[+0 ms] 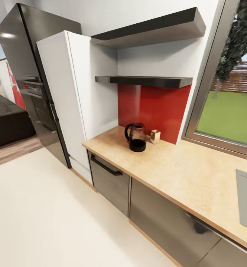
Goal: Set up a coffee station on the kitchen countertop: keep the coffee maker on the countertop, move the bottle of coffee from the kitchen shelf to the counter next to the coffee maker, place a paper coffee filter on top of the coffee maker, put the saucer next to the coffee maker with the coffee cup on the saucer, and place the electric kettle next to the coffee maker.
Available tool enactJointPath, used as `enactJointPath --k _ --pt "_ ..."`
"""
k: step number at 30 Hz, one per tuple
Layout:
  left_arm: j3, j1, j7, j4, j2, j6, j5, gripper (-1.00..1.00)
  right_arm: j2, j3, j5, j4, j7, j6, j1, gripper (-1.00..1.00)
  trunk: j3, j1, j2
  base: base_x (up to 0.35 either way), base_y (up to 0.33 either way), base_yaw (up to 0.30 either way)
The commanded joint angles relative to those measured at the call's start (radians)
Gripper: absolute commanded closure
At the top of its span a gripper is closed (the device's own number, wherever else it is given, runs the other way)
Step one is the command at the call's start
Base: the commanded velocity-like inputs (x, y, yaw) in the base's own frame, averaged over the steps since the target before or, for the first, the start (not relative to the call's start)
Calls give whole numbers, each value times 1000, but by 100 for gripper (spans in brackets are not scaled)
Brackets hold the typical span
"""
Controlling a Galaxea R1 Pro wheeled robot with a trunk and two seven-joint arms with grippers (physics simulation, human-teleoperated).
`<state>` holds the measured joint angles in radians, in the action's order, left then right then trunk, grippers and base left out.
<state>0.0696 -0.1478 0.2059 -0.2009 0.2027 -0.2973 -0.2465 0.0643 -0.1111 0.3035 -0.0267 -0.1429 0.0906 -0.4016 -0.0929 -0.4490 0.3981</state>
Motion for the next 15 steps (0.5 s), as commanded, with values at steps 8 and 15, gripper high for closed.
enactJointPath --k 8,15 --pt "7 -1 10 4 -1 0 -5 -100 4 -6 22 0 -3 5 0 -100 -2 -1 2 230 280 0" --pt "7 -1 11 6 -5 0 -5 -100 11 -6 40 1 -2 3 0 -100 -2 -1 2 217 283 0"
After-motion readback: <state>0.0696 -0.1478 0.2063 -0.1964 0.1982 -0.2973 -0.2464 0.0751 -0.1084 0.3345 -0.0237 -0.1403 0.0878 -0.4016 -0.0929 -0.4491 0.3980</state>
